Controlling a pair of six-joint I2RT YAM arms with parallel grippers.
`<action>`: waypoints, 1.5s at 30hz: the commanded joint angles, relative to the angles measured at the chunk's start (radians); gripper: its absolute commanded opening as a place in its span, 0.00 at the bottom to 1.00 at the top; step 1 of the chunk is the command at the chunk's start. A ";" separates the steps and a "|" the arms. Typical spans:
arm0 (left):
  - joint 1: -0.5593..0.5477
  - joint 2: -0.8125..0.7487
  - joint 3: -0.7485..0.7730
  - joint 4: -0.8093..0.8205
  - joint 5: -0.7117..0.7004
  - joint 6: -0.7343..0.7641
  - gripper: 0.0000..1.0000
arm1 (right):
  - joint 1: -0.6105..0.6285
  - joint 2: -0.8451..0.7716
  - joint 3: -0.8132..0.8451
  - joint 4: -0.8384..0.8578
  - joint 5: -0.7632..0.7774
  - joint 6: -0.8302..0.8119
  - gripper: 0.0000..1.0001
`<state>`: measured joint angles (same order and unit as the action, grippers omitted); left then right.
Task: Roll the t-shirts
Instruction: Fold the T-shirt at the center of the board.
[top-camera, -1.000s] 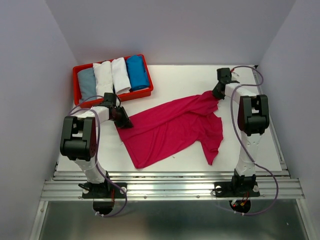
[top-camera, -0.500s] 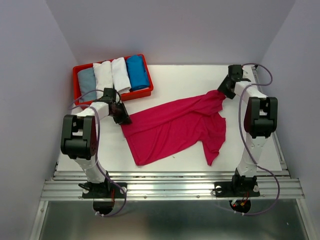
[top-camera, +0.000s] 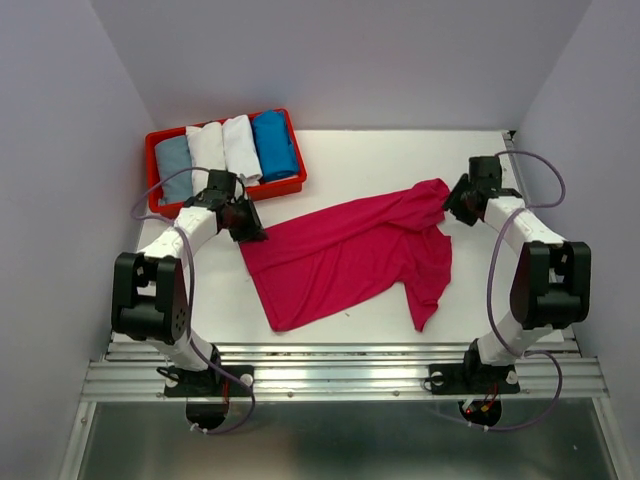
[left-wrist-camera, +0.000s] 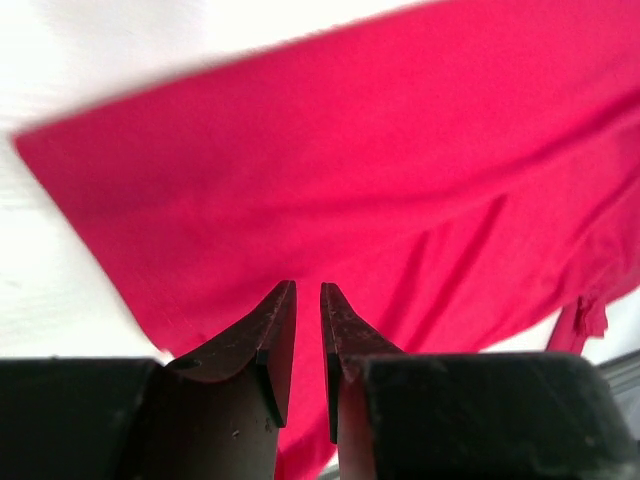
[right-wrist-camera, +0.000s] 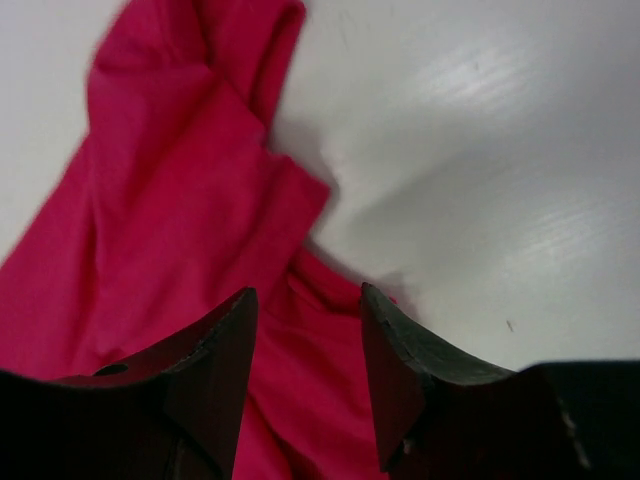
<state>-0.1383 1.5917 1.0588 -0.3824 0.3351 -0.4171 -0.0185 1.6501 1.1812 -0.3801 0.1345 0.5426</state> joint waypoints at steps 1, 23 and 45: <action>-0.079 -0.122 -0.037 -0.068 -0.030 -0.028 0.28 | 0.000 -0.105 -0.124 -0.025 -0.078 0.008 0.51; -0.236 -0.299 -0.332 -0.101 -0.229 -0.287 0.52 | 0.000 -0.144 -0.245 -0.043 -0.125 0.007 0.51; -0.238 -0.148 -0.309 -0.082 -0.324 -0.282 0.00 | 0.000 0.044 -0.193 0.012 0.127 -0.047 0.02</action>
<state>-0.3721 1.4445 0.7288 -0.4263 0.1017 -0.6968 -0.0185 1.6894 0.9863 -0.4168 0.1516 0.4801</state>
